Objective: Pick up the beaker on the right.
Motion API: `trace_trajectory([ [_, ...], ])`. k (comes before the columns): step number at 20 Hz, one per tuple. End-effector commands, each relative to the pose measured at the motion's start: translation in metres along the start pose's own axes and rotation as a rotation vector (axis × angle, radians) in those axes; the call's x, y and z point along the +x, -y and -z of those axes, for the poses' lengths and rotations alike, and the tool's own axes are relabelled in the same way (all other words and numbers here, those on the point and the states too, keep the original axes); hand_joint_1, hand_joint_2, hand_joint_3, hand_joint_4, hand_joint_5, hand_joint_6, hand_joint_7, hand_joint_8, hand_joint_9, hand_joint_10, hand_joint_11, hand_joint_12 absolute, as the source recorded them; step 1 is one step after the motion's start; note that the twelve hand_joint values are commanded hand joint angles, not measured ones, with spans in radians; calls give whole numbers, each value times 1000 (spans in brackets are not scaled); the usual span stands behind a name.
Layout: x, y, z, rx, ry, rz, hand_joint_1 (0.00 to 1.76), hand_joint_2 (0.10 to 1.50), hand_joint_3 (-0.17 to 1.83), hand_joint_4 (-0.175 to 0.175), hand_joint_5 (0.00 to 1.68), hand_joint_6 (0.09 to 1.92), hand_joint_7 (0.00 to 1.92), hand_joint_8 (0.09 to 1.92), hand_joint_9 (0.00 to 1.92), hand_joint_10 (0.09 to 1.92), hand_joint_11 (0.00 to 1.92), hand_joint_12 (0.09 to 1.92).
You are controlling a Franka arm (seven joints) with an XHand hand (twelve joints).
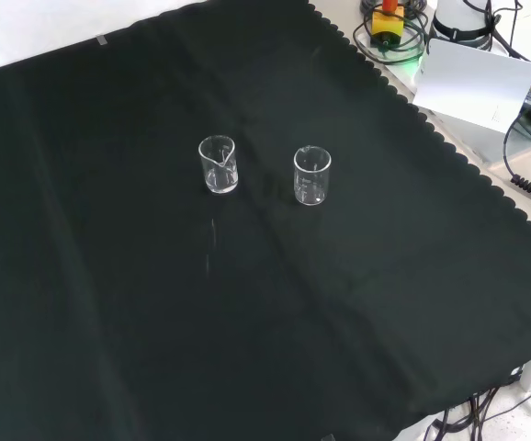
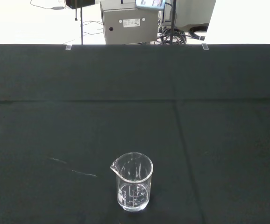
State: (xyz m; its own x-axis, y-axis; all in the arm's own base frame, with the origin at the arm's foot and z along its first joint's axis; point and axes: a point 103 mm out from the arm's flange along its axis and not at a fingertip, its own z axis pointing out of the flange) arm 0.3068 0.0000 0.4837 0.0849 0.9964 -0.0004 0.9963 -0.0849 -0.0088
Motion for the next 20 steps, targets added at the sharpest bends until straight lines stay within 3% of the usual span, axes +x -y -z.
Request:
trace_trajectory([
  [1,1,0,0,-9,7,0,222,1272,25,-43,301,90,2,563,86,727,0,1296],
  [4,6,1,0,-6,9,0,100,1359,66,-30,303,87,0,525,81,701,0,1271],
  [10,-1,-2,-2,4,15,-10,86,1369,71,-29,305,87,0,520,84,692,0,1267],
  [20,-19,-33,-42,46,5,-54,97,1363,70,-29,310,87,2,523,95,674,0,1268],
])
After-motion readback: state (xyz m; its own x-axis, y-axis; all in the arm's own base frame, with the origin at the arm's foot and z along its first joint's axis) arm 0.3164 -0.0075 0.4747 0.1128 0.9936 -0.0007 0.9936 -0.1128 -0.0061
